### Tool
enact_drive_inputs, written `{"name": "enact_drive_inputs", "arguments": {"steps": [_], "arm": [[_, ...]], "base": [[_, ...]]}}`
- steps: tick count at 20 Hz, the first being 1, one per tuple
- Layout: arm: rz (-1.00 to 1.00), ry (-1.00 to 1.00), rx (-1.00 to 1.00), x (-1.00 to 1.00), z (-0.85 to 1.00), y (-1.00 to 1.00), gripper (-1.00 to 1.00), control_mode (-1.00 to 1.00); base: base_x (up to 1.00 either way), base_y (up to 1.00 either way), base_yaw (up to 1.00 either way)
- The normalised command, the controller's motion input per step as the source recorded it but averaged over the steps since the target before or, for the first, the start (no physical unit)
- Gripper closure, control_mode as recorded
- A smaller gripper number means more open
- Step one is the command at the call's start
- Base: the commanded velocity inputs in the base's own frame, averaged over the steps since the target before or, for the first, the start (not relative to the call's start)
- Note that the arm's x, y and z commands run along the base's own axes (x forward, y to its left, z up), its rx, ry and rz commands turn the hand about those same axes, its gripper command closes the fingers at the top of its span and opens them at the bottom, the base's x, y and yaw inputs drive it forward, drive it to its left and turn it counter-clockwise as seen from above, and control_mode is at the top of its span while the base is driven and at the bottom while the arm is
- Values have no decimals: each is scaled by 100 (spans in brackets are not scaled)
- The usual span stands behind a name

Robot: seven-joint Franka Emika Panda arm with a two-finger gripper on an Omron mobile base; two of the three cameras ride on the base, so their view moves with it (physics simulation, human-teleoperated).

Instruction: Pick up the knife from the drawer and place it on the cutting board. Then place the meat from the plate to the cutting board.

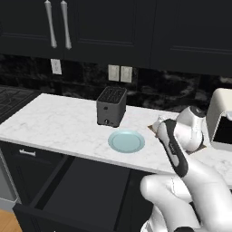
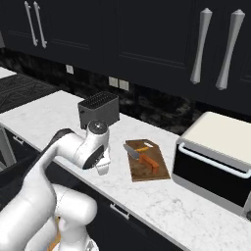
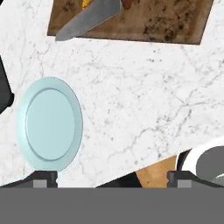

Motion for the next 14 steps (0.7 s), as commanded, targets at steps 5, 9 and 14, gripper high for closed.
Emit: {"name": "enact_drive_inputs", "arguments": {"steps": [5, 9, 14], "arm": [[1, -23, 0, -100, 63, 55, -100, -100], [8, -18, 0, -100, 90, 34, -100, -100], [11, -19, 0, -100, 95, 26, -100, -100]], "base": [[0, 0, 0], [0, 0, 0], [0, 0, 0]]}}
